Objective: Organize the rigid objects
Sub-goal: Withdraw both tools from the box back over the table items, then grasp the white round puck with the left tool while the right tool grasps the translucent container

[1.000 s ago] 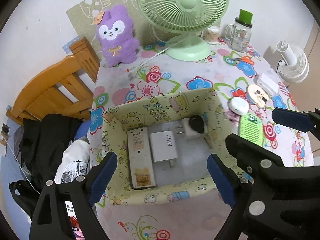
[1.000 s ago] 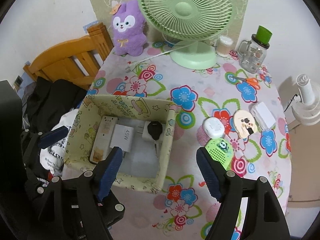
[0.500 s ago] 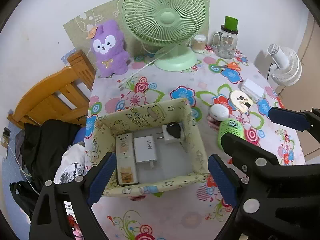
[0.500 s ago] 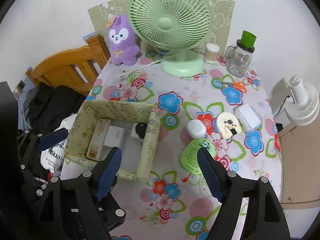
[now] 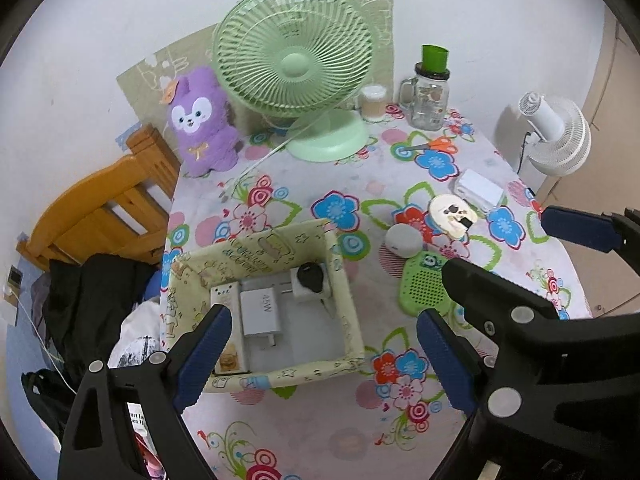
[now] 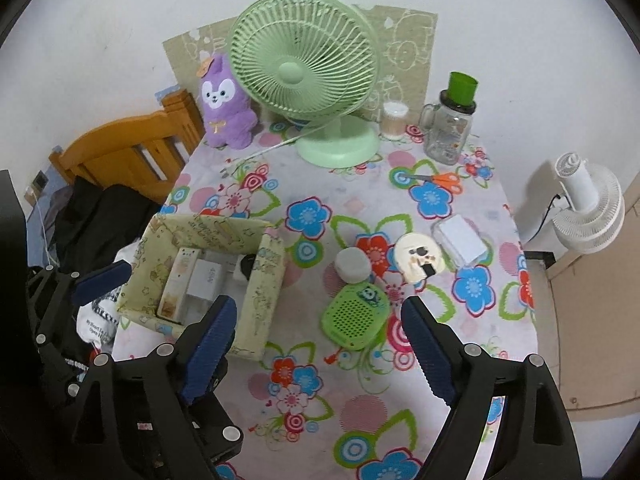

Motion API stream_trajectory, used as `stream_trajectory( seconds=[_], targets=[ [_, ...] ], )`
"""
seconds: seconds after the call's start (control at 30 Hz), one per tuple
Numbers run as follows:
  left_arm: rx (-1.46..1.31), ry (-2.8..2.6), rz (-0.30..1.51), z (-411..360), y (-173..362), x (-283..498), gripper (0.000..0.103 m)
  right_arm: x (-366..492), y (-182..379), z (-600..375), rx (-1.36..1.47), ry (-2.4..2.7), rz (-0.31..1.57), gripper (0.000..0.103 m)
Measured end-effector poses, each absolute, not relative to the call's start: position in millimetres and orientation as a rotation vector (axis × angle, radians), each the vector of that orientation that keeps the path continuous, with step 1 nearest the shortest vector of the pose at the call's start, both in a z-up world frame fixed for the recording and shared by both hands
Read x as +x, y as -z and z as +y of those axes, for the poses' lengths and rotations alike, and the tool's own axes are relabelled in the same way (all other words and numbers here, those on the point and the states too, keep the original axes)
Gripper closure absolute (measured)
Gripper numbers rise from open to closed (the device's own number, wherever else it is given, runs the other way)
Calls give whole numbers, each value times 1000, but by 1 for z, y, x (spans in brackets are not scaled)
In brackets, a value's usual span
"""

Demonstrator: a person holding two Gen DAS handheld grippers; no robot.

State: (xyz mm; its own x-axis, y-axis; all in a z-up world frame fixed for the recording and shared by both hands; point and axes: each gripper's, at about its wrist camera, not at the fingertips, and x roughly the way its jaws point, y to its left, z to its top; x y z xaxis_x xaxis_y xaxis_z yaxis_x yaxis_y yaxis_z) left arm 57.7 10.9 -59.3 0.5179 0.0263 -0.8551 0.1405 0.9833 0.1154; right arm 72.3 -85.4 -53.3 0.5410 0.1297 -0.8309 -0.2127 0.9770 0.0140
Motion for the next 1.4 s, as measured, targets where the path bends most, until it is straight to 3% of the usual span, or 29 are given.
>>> stream_trajectory(
  seconds=[1.4],
  targets=[
    [145,184,1016,-106,68,59,8,78,41,-213,-158,-175,925,16]
  ],
)
